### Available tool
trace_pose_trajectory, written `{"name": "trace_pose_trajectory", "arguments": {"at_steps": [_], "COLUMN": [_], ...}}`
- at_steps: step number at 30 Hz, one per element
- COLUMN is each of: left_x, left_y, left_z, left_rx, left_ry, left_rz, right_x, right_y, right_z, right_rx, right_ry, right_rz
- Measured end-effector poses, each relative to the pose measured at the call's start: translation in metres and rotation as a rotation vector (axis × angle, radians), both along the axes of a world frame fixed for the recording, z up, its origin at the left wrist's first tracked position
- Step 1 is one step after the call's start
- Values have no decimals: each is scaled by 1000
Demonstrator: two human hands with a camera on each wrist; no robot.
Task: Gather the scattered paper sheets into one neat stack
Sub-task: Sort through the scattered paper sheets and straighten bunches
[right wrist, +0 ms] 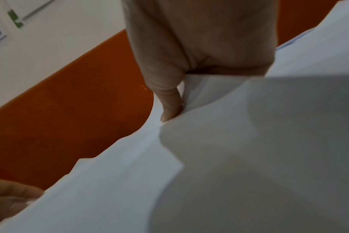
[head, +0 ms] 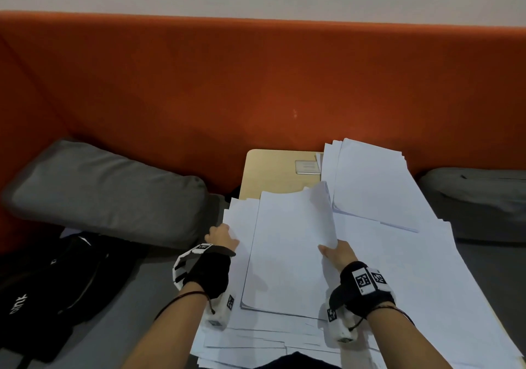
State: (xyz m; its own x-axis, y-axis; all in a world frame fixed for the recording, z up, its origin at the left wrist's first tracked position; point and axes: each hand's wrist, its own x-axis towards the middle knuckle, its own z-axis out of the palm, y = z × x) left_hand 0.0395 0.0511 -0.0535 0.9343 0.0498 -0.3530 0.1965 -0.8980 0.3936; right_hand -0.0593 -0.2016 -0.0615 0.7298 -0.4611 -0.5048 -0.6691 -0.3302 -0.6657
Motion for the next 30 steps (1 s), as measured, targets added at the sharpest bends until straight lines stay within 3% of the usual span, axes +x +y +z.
{"name": "trace_pose_trajectory", "arguments": {"at_steps": [5,10,14,18,24,26,30], "left_x": [0,-10,-12,-14,-10,-12,-14], "left_y": [6,7,10,9,9,6,3], "left_z": [0,8,9,7,5,5,7], "left_rx": [-45,-296,-443,-503,-608,-567,-362], "left_ry": [-35,-102,-52,-133,-20,27,4], "left_rz": [7,109,71,12,71,99,-37], "right_x": [1,1,1,0,1,1,0], "right_y": [0,-1,0,0,-1,0,-1], "right_z": [0,-2,-1,1,0,1,1], "right_rx": [2,-4,-11,-10,-2,3,6], "right_ry": [-1,-8,-10,-2,-9,-11,-14], "right_rz": [9,15,20,12,-1,5,6]}}
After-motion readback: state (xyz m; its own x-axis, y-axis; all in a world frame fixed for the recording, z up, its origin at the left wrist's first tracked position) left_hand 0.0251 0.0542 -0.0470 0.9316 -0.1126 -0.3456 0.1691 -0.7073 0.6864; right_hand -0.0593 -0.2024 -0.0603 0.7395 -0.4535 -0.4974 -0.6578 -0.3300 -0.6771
